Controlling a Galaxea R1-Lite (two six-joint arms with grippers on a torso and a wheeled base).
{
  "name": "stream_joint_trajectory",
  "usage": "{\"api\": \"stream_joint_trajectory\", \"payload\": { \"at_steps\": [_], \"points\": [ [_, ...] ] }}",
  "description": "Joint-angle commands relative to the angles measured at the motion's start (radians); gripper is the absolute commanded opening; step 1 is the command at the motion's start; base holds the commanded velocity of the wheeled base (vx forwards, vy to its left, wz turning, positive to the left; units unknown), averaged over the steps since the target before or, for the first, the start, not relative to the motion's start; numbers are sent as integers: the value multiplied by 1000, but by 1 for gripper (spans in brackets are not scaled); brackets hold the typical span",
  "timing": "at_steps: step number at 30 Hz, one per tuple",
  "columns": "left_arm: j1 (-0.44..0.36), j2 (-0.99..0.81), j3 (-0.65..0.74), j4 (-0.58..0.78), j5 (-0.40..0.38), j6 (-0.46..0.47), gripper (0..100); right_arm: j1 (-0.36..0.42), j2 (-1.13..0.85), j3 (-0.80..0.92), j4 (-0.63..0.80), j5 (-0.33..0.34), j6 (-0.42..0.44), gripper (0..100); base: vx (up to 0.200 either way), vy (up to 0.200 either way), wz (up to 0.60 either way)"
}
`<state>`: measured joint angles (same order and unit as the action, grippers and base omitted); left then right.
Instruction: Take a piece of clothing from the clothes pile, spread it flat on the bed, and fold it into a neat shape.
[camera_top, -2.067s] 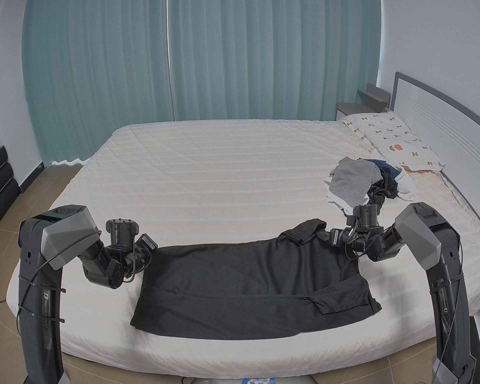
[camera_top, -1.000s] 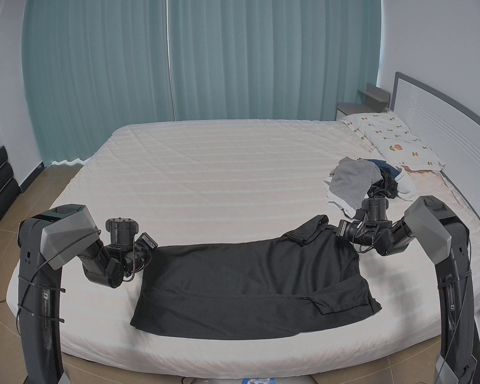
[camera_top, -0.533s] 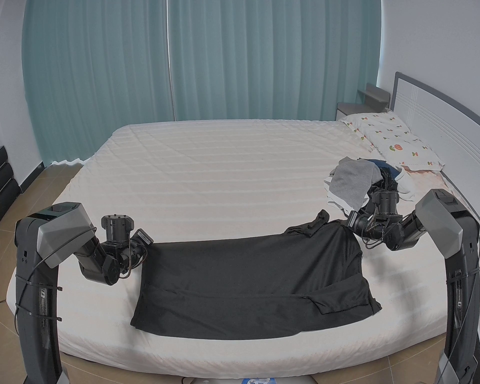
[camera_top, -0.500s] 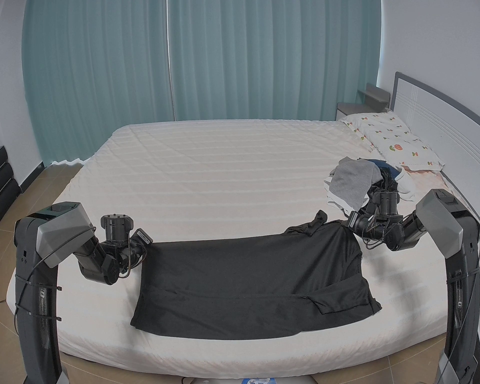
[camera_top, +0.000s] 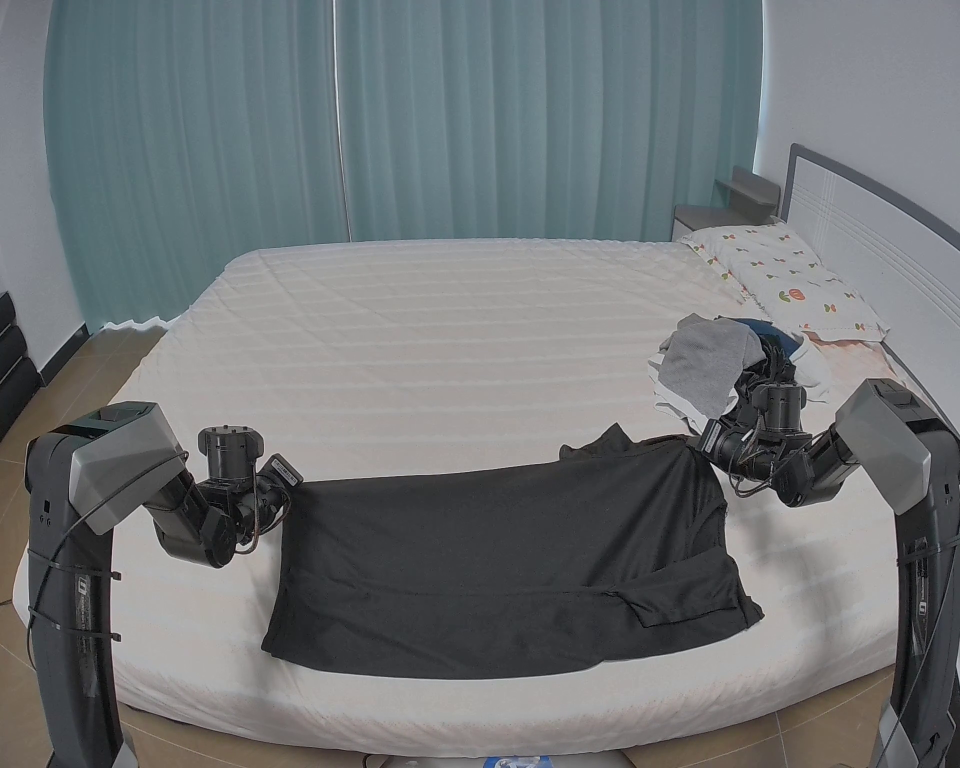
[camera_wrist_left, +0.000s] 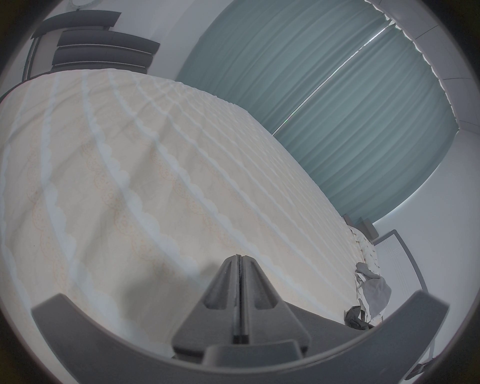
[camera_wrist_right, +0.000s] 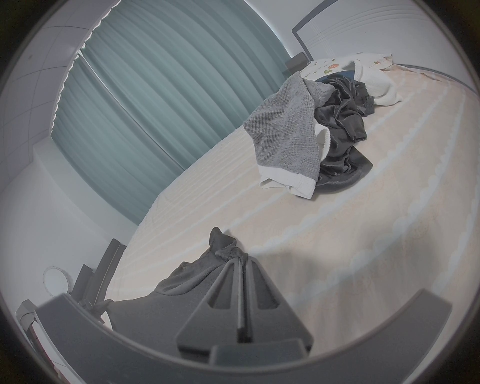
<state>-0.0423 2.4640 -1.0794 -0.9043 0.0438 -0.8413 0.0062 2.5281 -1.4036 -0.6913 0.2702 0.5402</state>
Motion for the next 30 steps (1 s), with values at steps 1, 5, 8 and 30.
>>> {"api": "stream_joint_trajectory", "payload": {
  "at_steps": [1, 5, 8, 30],
  "points": [
    [-4, 0, -5, -7, 7, 1, 0, 0, -9, 18, -16, 3, 1, 0, 0, 0, 0],
    [7, -11, -2, 1, -2, -5, 0, 1, -14, 34, -19, 4, 1, 0, 0, 0, 0],
    [6, -8, -1, -2, -1, -2, 0, 6, -12, 43, -22, 1, -2, 0, 0, 0, 0],
    [16, -7, 6, -2, -30, 37, 0, 8, 20, 138, -202, 32, 0, 0, 0, 0, 0]
  ]
}}
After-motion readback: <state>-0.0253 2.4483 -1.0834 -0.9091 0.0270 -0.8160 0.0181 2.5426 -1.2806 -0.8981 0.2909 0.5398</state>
